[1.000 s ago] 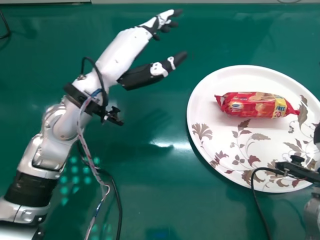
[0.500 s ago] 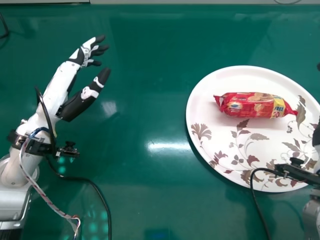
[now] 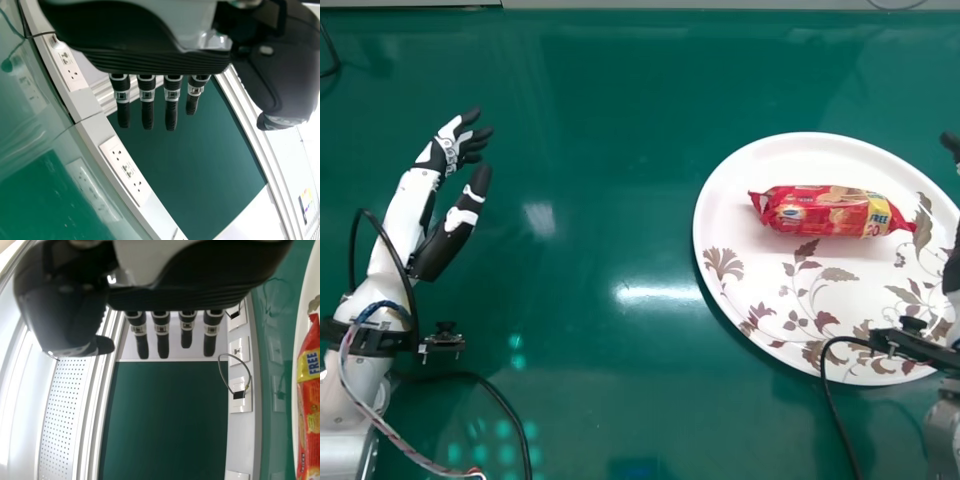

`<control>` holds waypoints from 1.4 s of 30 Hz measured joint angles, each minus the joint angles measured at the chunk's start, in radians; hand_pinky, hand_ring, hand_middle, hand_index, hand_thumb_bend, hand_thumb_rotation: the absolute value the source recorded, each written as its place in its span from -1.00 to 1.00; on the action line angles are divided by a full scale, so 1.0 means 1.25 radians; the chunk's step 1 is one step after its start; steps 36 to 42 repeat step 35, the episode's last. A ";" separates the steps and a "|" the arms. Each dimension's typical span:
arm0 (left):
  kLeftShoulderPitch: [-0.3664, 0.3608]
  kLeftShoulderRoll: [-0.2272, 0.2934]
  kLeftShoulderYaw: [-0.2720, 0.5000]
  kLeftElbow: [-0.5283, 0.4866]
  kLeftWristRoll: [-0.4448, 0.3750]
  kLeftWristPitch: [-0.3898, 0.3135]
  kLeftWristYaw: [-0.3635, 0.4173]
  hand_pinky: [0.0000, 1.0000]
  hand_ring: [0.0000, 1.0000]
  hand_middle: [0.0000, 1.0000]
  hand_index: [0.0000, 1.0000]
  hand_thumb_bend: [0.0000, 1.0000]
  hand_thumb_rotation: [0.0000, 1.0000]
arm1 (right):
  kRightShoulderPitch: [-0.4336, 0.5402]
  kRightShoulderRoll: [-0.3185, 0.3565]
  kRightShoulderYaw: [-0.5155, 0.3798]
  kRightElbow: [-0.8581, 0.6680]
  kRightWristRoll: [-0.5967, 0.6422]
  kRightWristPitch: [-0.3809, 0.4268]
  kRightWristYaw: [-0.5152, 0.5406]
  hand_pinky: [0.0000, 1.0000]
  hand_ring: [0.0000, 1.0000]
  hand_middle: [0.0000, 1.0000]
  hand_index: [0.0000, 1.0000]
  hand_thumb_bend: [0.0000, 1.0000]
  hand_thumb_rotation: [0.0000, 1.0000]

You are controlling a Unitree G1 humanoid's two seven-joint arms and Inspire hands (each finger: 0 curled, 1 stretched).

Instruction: Pick up biscuit and place it in the plate

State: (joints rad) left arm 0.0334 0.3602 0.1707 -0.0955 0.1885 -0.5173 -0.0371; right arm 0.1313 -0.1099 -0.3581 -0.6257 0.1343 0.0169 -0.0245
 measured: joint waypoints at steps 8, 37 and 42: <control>-0.049 -0.057 -0.020 0.067 0.029 -0.042 0.060 0.72 0.78 0.78 0.97 0.49 0.51 | -0.041 -0.011 -0.014 0.088 0.019 -0.062 0.020 0.77 0.87 0.88 0.85 -0.34 -0.18; -0.239 -0.090 -0.017 0.282 -0.042 -0.197 0.095 0.26 0.61 0.66 0.81 0.52 0.49 | -0.117 0.001 0.056 0.234 0.023 -0.197 0.036 1.00 1.00 1.00 1.00 -0.95 -0.59; -0.239 -0.090 -0.017 0.282 -0.042 -0.197 0.095 0.26 0.61 0.66 0.81 0.52 0.49 | -0.117 0.001 0.056 0.234 0.023 -0.197 0.036 1.00 1.00 1.00 1.00 -0.95 -0.59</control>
